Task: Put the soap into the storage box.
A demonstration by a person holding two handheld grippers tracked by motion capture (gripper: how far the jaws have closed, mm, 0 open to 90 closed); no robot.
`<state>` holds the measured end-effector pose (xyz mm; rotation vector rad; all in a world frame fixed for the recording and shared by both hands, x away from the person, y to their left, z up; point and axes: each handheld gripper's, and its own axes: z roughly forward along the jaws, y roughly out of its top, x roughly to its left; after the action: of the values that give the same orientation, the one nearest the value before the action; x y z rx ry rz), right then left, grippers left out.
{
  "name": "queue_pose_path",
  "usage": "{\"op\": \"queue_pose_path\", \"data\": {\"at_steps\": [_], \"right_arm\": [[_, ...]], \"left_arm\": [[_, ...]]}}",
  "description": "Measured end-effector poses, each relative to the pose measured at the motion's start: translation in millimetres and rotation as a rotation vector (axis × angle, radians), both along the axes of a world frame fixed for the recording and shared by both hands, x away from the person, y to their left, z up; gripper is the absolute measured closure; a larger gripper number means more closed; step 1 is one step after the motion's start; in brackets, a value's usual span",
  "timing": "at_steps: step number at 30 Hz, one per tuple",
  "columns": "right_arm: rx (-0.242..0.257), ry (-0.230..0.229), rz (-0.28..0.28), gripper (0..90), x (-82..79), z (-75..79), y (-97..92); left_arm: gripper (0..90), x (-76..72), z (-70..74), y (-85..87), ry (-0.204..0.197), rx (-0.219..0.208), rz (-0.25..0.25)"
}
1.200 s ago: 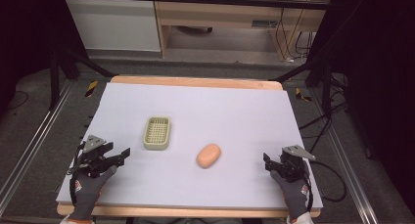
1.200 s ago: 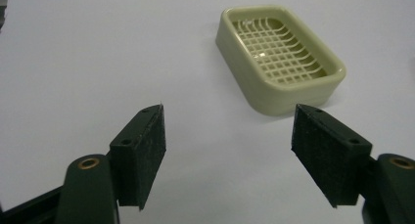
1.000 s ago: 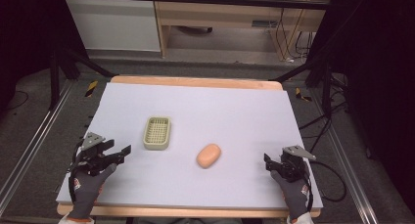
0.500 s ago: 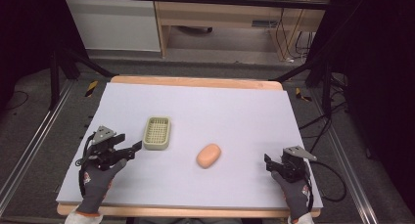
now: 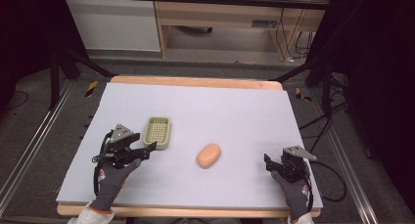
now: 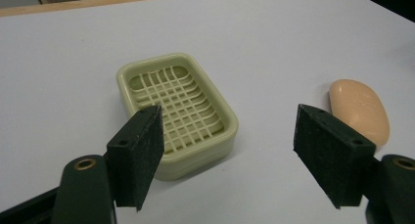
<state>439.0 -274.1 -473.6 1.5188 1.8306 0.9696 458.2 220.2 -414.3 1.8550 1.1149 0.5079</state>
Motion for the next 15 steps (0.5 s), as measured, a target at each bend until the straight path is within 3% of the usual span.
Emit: {"op": "queue_pose_path", "data": {"at_steps": [15], "right_arm": [[0.006,-0.008,0.023,25.8,-1.4,2.5,4.0]], "left_arm": [[26.1,6.6,8.4,-30.3,-0.017,0.015,-0.051]]}}
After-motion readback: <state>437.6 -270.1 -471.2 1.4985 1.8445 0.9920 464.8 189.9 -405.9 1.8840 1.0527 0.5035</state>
